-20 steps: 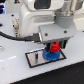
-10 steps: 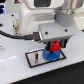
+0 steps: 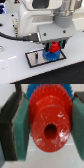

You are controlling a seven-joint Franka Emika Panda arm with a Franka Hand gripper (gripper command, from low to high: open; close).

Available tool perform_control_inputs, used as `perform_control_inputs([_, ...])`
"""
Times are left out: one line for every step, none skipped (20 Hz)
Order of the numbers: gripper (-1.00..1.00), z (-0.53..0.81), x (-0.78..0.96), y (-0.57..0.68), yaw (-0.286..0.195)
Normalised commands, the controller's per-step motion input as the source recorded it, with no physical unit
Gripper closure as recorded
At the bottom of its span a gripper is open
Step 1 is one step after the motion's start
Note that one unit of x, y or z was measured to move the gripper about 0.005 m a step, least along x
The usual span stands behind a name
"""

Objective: Insert the blue gear onto the right peg, followed by the red gear

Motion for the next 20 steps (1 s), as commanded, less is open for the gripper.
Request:
perform_control_inputs([1.00,-0.21,0.07,-0.03,0.000])
perform_control_inputs([1.00,-0.21,0.10,-0.03,0.000])
perform_control_inputs([1.00,-0.25,0.12,-0.03,0.000])
perform_control_inputs([1.00,-0.25,0.13,-0.01,0.000])
perform_control_inputs([1.00,-0.25,0.16,0.01,0.000])
perform_control_inputs([1.00,-0.23,0.17,0.01,0.000])
perform_control_inputs([1.00,-0.22,0.16,0.01,0.000])
perform_control_inputs([1.00,-0.23,0.16,0.01,0.000])
perform_control_inputs([1.00,-0.18,0.17,0.03,0.000])
perform_control_inputs([1.00,-0.15,0.18,0.03,0.000])
perform_control_inputs([1.00,-0.08,0.15,0.01,0.000])
perform_control_inputs([-1.00,-0.06,0.10,0.02,0.000])
perform_control_inputs([1.00,-0.03,0.09,0.02,0.000])
perform_control_inputs([-1.00,0.08,0.05,0.01,0.000])
perform_control_inputs([-1.00,0.29,0.02,0.04,0.000])
perform_control_inputs([-1.00,0.44,0.01,0.05,0.000])
perform_control_inputs([-1.00,0.54,0.01,0.04,0.000])
perform_control_inputs([-1.00,0.52,0.02,0.03,0.000])
perform_control_inputs([-1.00,0.23,0.06,0.04,0.000])
perform_control_inputs([-1.00,0.24,0.06,0.03,0.000])
